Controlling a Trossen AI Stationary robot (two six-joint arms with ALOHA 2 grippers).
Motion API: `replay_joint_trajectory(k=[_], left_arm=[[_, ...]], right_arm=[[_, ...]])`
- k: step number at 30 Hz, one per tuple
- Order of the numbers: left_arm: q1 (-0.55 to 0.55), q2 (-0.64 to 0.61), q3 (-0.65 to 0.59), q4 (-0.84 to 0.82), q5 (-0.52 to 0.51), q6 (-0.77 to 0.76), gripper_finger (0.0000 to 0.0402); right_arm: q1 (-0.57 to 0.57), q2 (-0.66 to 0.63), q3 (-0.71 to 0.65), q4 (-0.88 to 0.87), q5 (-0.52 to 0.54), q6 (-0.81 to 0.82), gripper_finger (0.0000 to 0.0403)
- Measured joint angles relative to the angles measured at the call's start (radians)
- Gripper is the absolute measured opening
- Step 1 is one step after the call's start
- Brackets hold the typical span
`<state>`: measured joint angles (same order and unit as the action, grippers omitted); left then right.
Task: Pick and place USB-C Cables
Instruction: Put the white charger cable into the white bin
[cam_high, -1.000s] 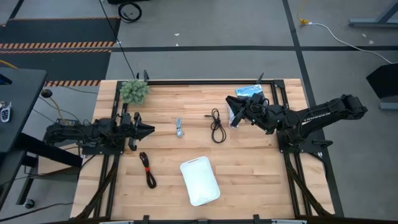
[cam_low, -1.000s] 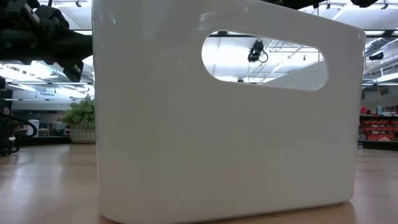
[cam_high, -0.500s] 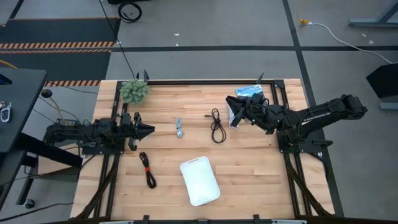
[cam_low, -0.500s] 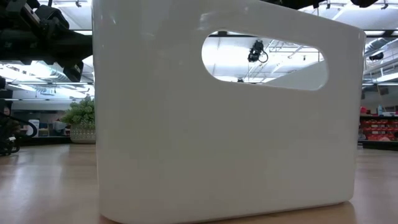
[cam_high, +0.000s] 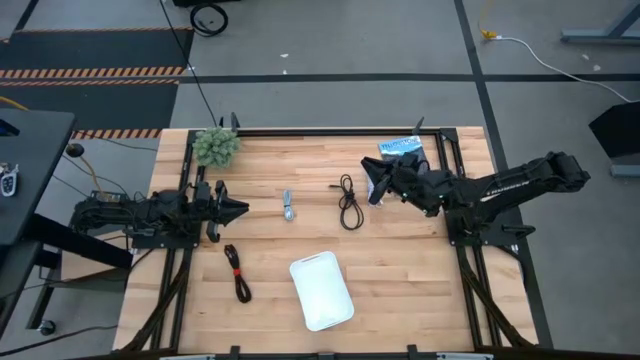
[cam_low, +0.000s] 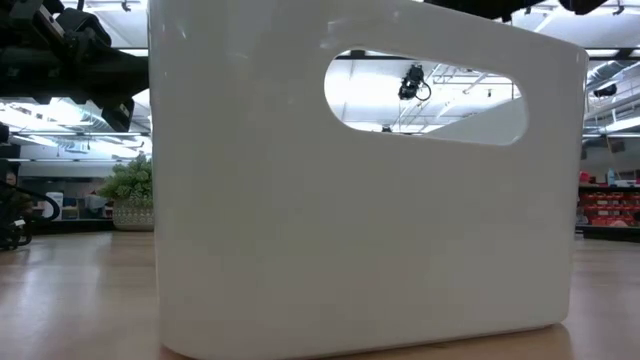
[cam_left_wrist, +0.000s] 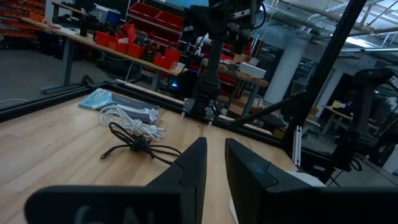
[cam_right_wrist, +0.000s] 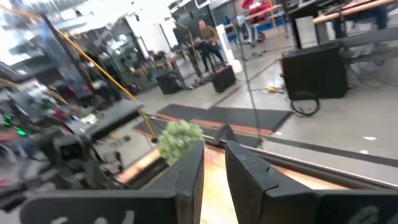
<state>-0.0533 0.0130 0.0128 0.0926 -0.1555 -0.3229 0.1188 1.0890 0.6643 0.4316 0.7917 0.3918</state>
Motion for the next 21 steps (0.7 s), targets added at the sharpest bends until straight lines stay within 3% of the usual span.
replay_joint_trajectory(k=[13,21], left_arm=[[0.0,0.0,0.0,0.0,0.0,0.0,0.0066],[0.0,0.0,0.0,0.0,0.0,0.0,0.0066]], right_arm=[[-0.032,0.2,0.029,-0.106,0.014,0.022,0.0073],[-0.059,0.356,0.258,-0.574,-0.031,0.23,0.0073]])
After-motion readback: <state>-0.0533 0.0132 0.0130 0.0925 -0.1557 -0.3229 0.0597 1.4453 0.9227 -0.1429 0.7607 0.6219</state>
